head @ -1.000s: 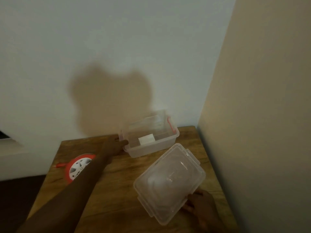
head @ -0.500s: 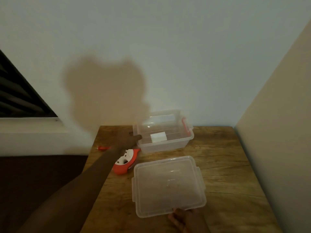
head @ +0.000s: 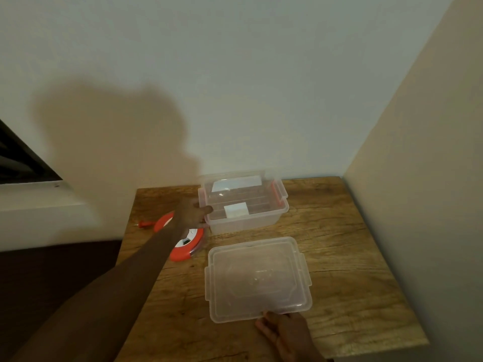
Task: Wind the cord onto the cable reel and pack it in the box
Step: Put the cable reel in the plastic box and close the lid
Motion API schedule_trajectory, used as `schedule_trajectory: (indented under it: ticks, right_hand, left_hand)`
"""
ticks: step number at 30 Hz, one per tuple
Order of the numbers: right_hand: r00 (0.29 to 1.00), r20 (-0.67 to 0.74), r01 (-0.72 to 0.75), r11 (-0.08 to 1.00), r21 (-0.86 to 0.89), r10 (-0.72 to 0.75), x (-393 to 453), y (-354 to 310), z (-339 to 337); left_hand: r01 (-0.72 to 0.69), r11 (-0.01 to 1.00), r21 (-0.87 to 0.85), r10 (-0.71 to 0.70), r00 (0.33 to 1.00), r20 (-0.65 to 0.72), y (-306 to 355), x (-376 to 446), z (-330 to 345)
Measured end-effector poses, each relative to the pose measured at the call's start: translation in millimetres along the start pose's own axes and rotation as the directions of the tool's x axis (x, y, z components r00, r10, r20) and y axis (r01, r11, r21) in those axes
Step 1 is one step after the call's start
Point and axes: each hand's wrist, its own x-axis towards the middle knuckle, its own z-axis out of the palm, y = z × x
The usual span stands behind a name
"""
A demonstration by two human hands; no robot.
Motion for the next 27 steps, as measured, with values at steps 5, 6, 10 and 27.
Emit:
schedule_trajectory:
  ticks: [5, 6, 10, 27]
  right_hand:
    - [0.999, -0.024, 0.043, 0.999, -0.024, -0.044, 3.2, 4.1, -2.8]
    - [0.999, -0.025, 0.046, 0.999, -0.02, -0.047, 3.8, 4.5, -2.0]
    - [0.993, -0.076, 0.08, 0.993, -0.088, -0.087, 5.5, 5.7, -0.1]
    - [0.992, -0.103, 0.068, 0.994, -0.089, -0.077, 8.0, 9.1, -12.1]
  left_hand:
    - [0.038, 0.999, -0.027, -0.038, 0.999, 0.009, -6.9, 1.9, 3.0]
    - [0.034, 0.999, -0.02, -0.034, 0.999, 0.006, -6.7, 1.7, 4.2]
    - [0.03, 1.0, 0.011, -0.03, 1.0, 0.001, -3.7, 2.2, 9.4]
    - [-0.003, 0.996, 0.094, 0.007, 0.999, -0.038, -6.1, -0.8, 25.4]
